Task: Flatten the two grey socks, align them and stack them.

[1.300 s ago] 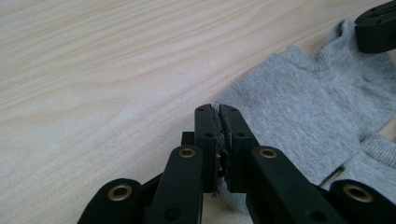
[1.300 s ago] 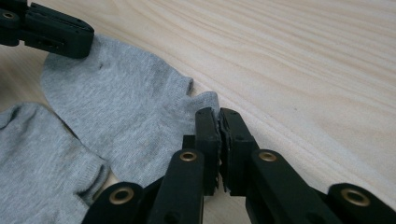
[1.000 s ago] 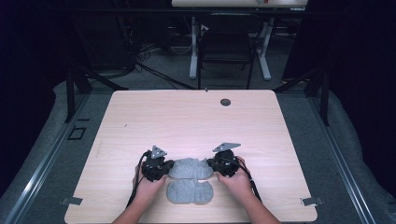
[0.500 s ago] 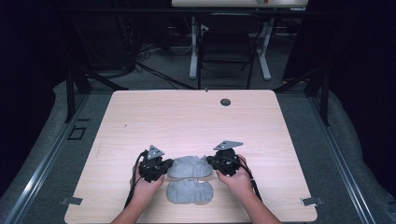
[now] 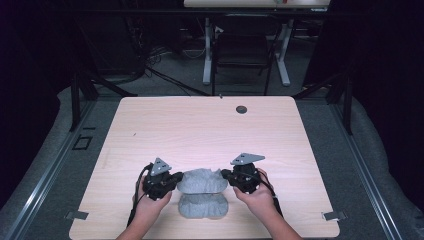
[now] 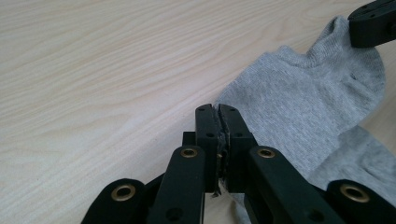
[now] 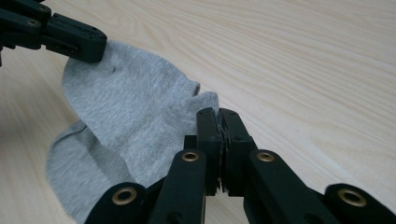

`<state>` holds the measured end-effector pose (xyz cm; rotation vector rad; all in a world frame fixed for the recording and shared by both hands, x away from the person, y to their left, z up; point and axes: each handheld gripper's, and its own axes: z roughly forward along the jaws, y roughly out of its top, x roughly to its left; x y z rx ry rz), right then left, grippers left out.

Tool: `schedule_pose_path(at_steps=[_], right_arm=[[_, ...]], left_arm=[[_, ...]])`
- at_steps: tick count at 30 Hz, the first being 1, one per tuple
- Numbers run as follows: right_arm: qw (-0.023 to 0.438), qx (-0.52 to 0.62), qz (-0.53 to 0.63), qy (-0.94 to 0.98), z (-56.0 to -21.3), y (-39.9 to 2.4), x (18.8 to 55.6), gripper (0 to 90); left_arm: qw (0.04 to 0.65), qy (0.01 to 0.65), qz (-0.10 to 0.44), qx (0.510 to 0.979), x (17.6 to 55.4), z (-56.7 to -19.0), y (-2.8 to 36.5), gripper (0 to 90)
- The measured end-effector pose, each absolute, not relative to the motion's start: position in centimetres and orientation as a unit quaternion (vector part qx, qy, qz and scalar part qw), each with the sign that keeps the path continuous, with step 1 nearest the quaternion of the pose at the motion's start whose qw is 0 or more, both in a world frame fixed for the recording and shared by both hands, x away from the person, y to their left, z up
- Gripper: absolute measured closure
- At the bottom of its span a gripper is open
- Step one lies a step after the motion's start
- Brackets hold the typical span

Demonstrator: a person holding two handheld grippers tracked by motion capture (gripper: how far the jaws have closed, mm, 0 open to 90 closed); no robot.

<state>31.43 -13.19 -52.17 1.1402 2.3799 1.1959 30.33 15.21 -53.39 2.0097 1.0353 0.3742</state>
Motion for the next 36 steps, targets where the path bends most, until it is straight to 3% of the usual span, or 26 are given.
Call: schedule_pose_path(at_steps=[20,36], right_arm=[[0.104,0.374,0.418,0.821,-51.9,-13.3,27.2,87.8],[0.096,0.379,0.406,0.826,-53.0,-13.6,26.6,87.8]], left_arm=[[0.427,0.395,0.127,0.803,26.4,-53.2,16.1,87.6],[0.415,0.392,0.114,0.813,25.8,-54.5,15.6,87.6]])
